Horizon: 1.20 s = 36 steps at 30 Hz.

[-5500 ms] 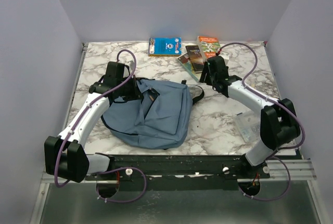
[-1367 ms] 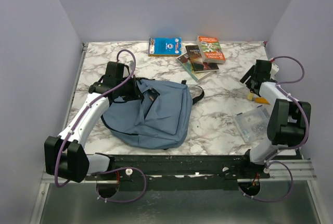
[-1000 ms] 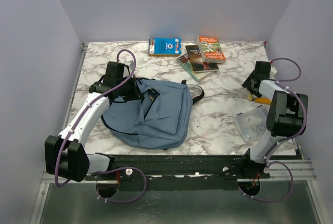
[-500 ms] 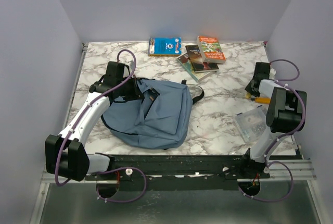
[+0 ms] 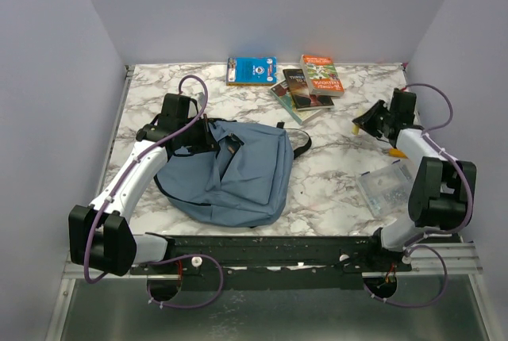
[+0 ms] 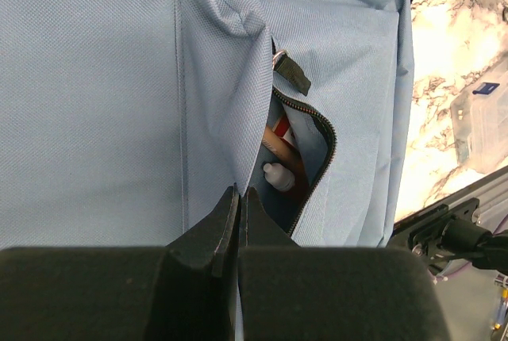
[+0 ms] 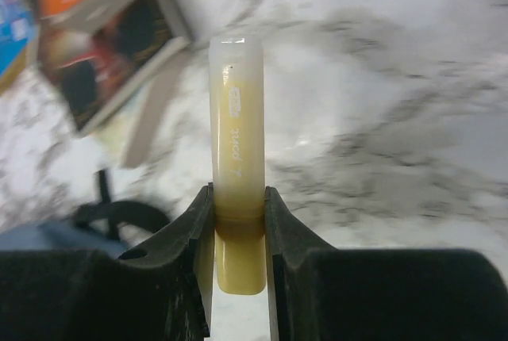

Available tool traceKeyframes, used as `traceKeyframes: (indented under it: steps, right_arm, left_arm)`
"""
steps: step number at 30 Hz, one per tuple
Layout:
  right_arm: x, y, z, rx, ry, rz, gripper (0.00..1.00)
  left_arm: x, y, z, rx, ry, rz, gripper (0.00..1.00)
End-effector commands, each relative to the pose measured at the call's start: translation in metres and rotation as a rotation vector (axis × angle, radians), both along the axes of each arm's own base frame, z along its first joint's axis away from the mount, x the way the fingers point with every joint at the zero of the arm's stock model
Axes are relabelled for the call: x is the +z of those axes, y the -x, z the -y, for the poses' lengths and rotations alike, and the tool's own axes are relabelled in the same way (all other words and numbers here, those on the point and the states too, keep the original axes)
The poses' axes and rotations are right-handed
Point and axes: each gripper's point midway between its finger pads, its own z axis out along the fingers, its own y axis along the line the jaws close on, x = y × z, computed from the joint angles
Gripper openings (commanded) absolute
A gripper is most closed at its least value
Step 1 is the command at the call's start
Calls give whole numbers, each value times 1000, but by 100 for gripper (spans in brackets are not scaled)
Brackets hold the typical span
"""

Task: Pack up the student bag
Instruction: Pick up the stationery from the center of the board, then place the stationery in the student bag.

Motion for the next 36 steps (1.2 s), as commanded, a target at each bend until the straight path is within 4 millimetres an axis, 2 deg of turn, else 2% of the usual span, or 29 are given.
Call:
traceKeyframes:
  steps: [1, 5, 7, 8, 12, 16, 19, 22, 28, 36]
  right_arm:
    - [55, 1, -96, 268, -259, 135, 2]
    - [77, 29, -190, 491, -370, 123, 1]
    - [99, 41, -238, 603, -419, 160, 1]
    - [98, 54, -259, 646, -448, 138, 1]
    - [124, 96, -334, 800, -582, 139, 1]
    - [138, 143, -392, 904, -743, 89, 1]
    - [137, 166, -418, 898, -851, 23, 1]
    - [130, 173, -430, 838, -887, -32, 1]
    - [116, 172, -427, 674, -829, -93, 2]
    - [94, 175, -429, 598, -837, -156, 3]
  left_arm:
    - [11, -5, 4, -13, 26, 45, 0]
    - [9, -6, 5, -13, 24, 38, 0]
    - [8, -7, 4, -10, 23, 36, 0]
    - [8, -7, 4, -9, 23, 36, 0]
    - [9, -7, 4, -7, 21, 39, 0]
    - [10, -7, 3, -6, 22, 42, 0]
    - [11, -6, 4, -7, 22, 45, 0]
    - [13, -6, 3, -7, 24, 51, 0]
    - [15, -5, 3, -6, 26, 58, 0]
    - [17, -4, 4, -10, 31, 62, 0]
